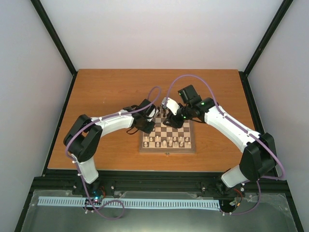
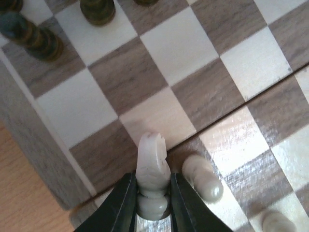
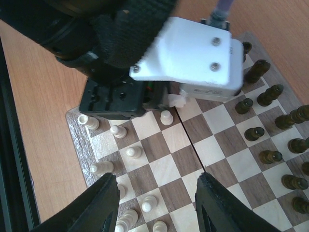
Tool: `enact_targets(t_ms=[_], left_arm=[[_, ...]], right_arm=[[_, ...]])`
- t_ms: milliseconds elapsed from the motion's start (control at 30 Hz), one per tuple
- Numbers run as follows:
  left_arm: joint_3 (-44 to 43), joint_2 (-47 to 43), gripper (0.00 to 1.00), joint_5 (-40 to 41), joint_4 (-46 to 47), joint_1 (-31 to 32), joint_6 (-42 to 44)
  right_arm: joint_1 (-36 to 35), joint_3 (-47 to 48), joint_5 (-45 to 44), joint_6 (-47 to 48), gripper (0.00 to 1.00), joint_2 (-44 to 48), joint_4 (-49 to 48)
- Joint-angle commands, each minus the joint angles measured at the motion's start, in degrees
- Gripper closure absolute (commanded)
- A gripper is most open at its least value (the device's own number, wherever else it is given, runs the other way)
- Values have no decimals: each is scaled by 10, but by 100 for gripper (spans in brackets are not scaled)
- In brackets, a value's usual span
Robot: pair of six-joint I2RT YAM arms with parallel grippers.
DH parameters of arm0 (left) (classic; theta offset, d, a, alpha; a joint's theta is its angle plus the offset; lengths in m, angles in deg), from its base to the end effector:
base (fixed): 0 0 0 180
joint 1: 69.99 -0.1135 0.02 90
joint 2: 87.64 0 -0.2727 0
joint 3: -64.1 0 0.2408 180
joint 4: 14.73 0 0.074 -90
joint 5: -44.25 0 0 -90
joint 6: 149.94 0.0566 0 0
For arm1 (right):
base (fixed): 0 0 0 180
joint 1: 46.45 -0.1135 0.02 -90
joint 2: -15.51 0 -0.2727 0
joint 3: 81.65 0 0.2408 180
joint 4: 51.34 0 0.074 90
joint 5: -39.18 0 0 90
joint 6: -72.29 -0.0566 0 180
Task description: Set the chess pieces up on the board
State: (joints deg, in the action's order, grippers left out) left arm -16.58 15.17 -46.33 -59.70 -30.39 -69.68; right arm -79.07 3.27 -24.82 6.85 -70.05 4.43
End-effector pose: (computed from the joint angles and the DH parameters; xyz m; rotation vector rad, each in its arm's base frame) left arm 0.2727 -0.2263 0.1684 0.7169 2.6777 -0.2471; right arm 0.2467 0.1873 0.2787 -1.3597 2.1281 0.6336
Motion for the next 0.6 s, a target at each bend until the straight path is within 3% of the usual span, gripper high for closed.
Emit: enact_targets(t_ms=[0, 167, 300, 567], left_arm=[[33, -64, 84, 1, 23, 6, -18], [92, -141, 84, 11, 109, 6, -31], [161, -213, 84, -34, 205, 6, -19], [221, -298, 84, -62, 286, 21, 15]], right_arm=[[19, 3, 9, -8, 55, 9, -7], [47, 11, 18, -37, 55, 14, -14], [77, 27, 53, -70, 55, -7, -8], [99, 114, 248, -78, 54, -128, 106]])
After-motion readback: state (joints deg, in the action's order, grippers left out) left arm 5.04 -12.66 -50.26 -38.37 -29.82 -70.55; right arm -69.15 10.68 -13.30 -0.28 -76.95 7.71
